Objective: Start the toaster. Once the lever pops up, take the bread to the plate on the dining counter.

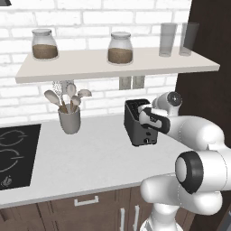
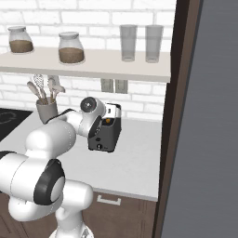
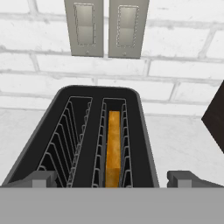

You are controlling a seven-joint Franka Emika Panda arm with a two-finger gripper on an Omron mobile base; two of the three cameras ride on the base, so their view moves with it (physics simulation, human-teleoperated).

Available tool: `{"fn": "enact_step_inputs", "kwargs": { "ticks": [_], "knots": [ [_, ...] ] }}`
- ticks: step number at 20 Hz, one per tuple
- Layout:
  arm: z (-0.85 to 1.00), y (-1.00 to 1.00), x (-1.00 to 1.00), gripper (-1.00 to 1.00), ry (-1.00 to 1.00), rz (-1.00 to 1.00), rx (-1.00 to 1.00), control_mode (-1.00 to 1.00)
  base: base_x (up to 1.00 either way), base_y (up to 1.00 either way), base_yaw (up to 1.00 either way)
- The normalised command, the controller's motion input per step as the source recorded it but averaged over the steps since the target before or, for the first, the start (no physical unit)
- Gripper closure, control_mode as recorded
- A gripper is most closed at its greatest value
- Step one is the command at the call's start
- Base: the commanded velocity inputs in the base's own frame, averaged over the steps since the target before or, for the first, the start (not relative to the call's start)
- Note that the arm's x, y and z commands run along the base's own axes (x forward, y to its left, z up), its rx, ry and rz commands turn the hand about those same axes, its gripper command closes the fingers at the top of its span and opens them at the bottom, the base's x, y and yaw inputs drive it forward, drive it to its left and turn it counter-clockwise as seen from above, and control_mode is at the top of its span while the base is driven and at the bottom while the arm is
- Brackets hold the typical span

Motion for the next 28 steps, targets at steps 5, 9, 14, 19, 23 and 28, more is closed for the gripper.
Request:
{"fn": "enact_step_inputs", "kwargs": {
  "ticks": [5, 9, 14, 19, 23, 28],
  "knots": [
    [0.0, 0.0, 0.0, -1.0, 0.0, 0.0, 0.0, -1.0, 0.0, 0.0, 0.0],
    [0.0, 0.0, 0.0, -1.0, 0.0, 0.0, 0.0, -1.0, 0.0, 0.0, 0.0],
    [0.0, 0.0, 0.0, -1.0, 0.0, 0.0, 0.0, -1.0, 0.0, 0.0, 0.0],
    [0.0, 0.0, 0.0, -1.0, 0.0, 0.0, 0.0, -1.0, 0.0, 0.0, 0.0],
    [0.0, 0.0, 0.0, -1.0, 0.0, 0.0, 0.0, -1.0, 0.0, 0.0, 0.0],
    [0.0, 0.0, 0.0, -1.0, 0.0, 0.0, 0.0, -1.0, 0.0, 0.0, 0.0]
  ]
}}
